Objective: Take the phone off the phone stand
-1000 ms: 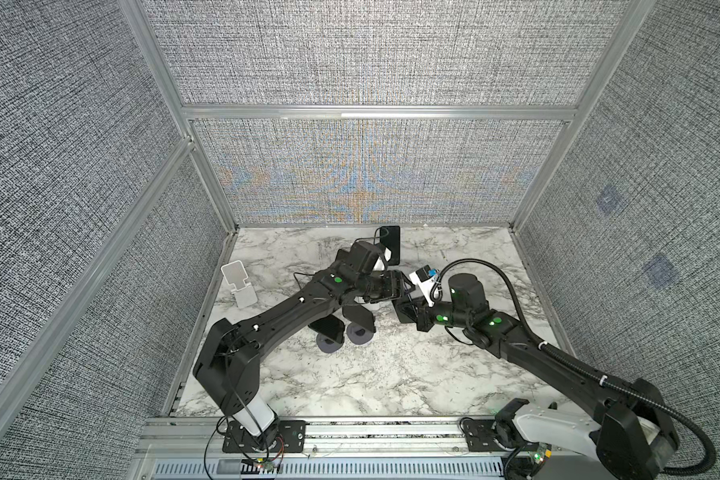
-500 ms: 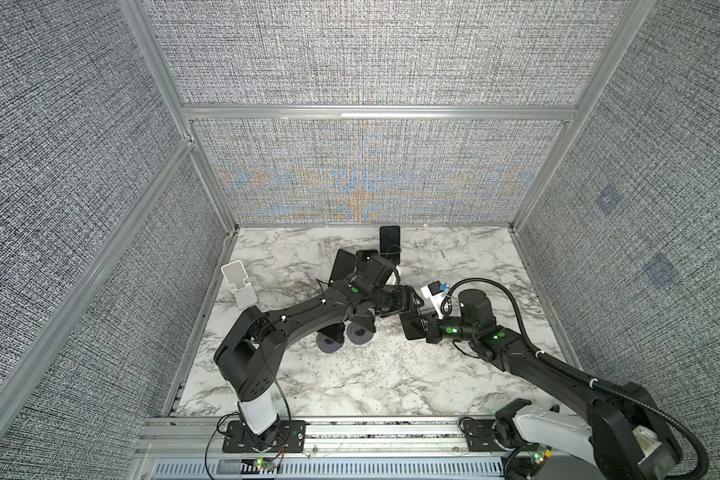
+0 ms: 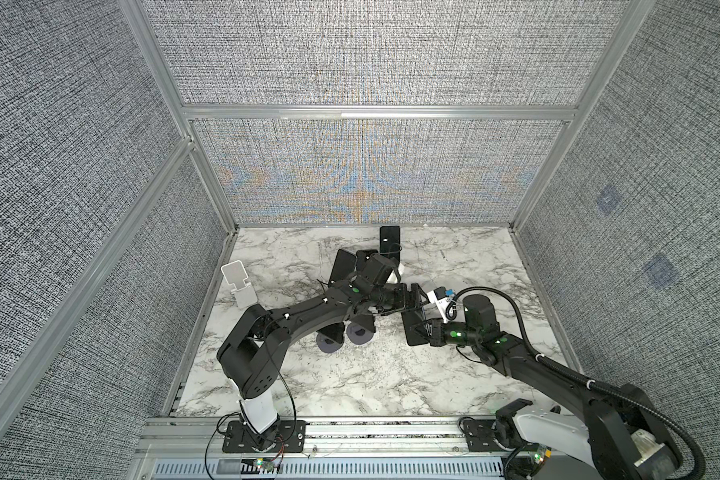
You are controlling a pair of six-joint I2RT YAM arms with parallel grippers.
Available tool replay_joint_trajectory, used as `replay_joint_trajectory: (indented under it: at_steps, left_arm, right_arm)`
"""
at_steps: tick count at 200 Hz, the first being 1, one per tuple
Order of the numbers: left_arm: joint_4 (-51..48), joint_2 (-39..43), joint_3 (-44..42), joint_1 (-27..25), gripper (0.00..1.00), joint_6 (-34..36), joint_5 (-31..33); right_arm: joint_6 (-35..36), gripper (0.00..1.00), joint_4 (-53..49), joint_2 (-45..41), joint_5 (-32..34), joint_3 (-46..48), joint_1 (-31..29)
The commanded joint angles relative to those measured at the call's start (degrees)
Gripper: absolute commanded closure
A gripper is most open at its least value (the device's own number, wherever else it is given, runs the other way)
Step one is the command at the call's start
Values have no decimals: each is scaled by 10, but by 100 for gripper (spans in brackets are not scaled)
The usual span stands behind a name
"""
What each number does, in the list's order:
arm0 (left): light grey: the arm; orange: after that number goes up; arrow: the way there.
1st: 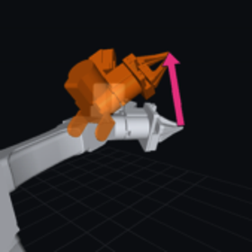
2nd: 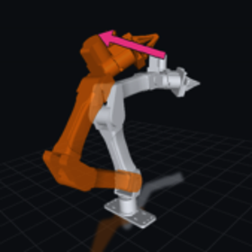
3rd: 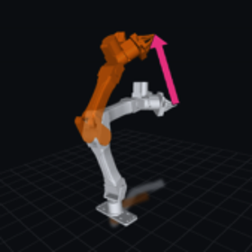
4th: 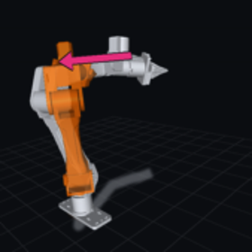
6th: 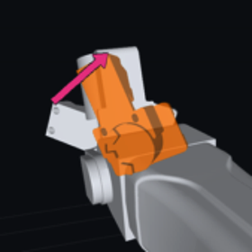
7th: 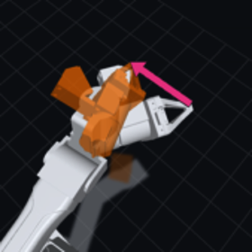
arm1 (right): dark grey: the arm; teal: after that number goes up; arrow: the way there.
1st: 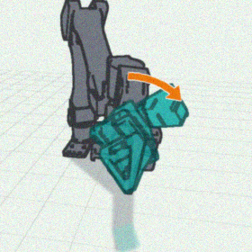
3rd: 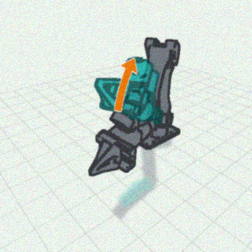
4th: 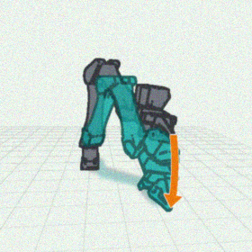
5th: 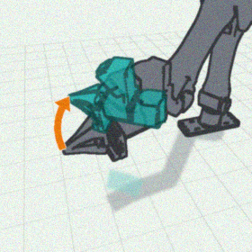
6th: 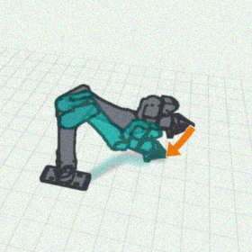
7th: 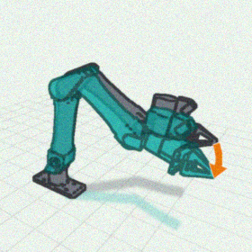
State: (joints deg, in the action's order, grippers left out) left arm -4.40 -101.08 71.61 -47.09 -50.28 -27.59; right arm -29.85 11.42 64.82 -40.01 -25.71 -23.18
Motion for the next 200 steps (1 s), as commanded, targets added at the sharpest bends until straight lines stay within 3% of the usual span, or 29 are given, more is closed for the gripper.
replay_joint_trajectory:
  at_steps: [1, 53, 81, 120, 150, 200]
  left_arm:
    - [43, 7, 4, 2, 1, 16, -11]
    - [75, 69, -38, 31, 1, 24, 15]
    - [176, 81, -71, 39, 3, 16, -20]
    - [304, 78, -106, 46, 17, -7, -61]
    - [335, 70, -110, 46, 33, 0, -82]
    - [437, 55, -143, 45, 41, -33, -103]
  right_arm:
    - [-16, 100, -6, -4, -26, 6, 10]
    - [-34, 100, -15, -56, -53, 5, 45]
    - [-45, 100, -29, -88, -85, -12, 61]
    - [-64, 100, -24, -92, -180, -47, 82]
    - [-83, 100, 11, -73, -218, -67, 84]
    - [-143, 100, 133, -25, -234, -78, 85]
